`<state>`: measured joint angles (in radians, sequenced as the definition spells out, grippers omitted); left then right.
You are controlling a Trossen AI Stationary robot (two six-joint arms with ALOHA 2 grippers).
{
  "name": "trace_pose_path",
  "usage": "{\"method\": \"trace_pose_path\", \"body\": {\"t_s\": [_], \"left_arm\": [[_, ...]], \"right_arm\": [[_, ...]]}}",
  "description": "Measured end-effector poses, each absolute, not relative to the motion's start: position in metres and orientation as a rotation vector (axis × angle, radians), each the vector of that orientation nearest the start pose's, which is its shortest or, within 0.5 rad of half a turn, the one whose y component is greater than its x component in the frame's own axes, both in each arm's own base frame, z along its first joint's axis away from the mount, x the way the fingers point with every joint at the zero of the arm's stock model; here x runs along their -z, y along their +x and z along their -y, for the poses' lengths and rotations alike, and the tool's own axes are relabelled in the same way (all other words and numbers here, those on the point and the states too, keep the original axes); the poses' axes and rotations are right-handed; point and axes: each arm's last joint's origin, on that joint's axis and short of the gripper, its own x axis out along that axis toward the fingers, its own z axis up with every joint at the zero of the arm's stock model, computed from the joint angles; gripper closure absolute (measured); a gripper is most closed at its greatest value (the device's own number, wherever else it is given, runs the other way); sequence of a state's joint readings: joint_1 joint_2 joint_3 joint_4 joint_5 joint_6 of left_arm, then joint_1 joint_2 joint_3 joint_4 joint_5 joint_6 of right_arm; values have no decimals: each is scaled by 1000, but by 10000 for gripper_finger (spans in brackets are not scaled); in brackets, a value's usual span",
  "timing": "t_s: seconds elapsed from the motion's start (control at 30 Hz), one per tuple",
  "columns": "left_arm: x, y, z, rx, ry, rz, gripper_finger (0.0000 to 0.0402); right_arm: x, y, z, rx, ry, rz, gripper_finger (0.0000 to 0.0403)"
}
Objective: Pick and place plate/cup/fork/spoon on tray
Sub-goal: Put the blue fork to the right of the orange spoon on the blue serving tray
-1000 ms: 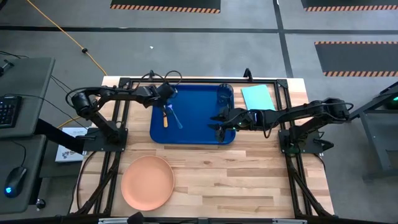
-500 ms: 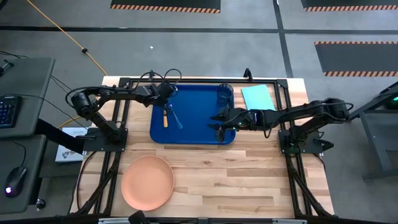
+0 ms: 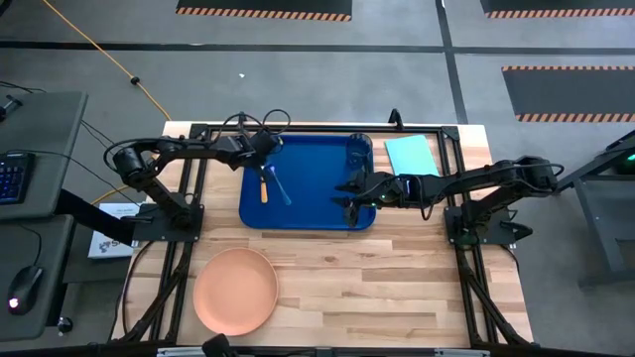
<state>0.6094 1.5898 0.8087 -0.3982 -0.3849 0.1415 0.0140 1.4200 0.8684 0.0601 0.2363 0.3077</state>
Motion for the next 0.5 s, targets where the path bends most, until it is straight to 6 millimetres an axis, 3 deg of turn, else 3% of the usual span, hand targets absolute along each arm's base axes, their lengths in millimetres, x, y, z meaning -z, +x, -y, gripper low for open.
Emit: {"method": "trace_pose_path", "body": {"t_s": [0.23, 0.5], "left_arm": [[-152, 220, -171, -742, 53, -1322, 401], [-145, 224, -175, -685, 8, -1283, 401]], "right_arm": [[-242, 305, 2, 290, 237, -447, 229], [-242, 305, 2, 289, 237, -447, 229]]}}
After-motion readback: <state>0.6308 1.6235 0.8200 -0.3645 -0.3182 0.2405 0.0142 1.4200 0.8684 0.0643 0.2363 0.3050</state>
